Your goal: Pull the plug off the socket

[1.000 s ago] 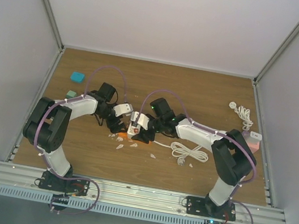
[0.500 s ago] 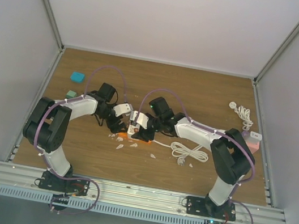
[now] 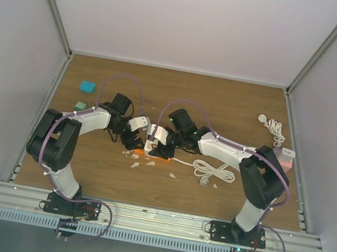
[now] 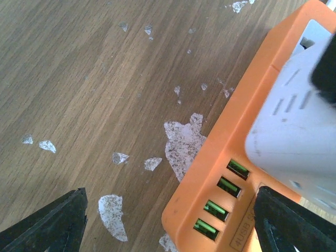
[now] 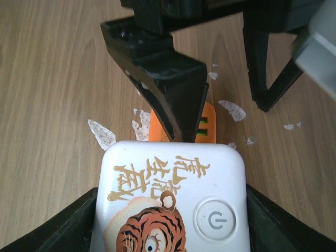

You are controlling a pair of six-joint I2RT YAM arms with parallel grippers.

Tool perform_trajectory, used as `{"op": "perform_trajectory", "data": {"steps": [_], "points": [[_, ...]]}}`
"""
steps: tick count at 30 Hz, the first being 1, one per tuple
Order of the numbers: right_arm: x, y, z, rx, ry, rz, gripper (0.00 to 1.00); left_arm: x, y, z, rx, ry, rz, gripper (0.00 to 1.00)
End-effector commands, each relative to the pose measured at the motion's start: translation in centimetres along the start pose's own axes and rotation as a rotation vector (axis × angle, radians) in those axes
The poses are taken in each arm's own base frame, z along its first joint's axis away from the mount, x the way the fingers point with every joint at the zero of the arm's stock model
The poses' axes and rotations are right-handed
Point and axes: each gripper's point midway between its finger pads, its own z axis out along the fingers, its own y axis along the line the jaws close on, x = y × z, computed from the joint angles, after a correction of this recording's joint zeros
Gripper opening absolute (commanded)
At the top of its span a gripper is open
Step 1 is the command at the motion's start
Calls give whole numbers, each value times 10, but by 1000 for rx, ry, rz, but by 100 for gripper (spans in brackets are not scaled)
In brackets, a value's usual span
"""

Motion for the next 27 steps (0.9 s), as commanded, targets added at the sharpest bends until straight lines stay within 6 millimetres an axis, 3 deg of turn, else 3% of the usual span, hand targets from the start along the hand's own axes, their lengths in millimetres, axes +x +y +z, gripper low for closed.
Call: {"op": "perform_trajectory", "data": {"steps": [1,16,20,27], "points": [[-55,1,-32,22,-145,-70,46,39,6,19,-41,149,-11,86],[-57,-1,-38,40,-150,-73,44,37,5,19,-41,150,-7,86],[-56,-4,-48,43,-170,-52,44,17,8,-2,-46,73,-2,91],[-61,-23,-78,68,-238,7,43,-39,23,-66,-113,-112,16,99]]}}
